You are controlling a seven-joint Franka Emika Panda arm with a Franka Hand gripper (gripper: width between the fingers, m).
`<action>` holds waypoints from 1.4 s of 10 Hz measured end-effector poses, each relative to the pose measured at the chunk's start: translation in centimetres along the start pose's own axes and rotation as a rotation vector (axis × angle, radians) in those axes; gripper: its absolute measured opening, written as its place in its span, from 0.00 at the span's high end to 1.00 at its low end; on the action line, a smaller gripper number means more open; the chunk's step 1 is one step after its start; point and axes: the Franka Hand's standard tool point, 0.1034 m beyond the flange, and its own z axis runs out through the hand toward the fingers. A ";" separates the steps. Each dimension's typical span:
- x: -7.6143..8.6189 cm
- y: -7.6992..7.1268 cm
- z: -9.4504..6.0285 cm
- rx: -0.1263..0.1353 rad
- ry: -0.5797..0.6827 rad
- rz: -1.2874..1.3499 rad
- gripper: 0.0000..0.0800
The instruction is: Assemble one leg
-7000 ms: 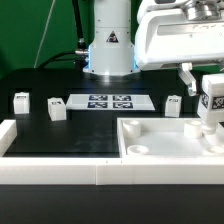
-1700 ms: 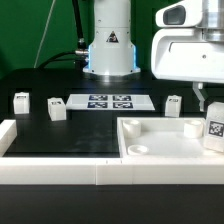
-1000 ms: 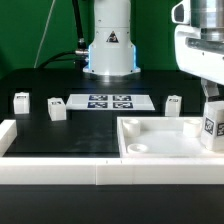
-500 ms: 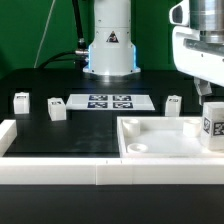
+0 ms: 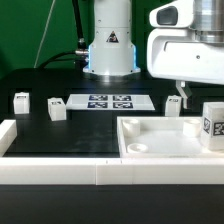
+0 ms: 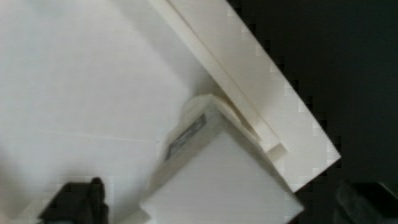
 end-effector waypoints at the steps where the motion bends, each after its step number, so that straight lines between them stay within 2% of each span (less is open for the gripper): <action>1: 0.0 0.0 0.0 -0.004 0.002 -0.122 0.19; 4: -0.1 -0.5 0.1 -0.028 0.039 -0.408 0.19; 5: -0.3 -0.6 0.3 -0.032 0.038 -0.553 0.19; 7: -0.2 -0.5 0.3 -0.039 0.037 -0.669 0.19; 9: -0.2 -0.4 0.3 -0.038 0.037 -0.669 0.51; 10: -0.2 -0.4 0.3 -0.038 0.037 -0.669 0.51; 11: -0.2 -0.4 0.3 -0.038 0.037 -0.669 0.64; 14: -0.2 -0.4 0.3 -0.038 0.037 -0.653 0.64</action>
Offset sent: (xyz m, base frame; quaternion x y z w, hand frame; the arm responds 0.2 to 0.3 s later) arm -0.0043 0.0138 -0.0020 -0.0388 0.0515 -0.2690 0.9610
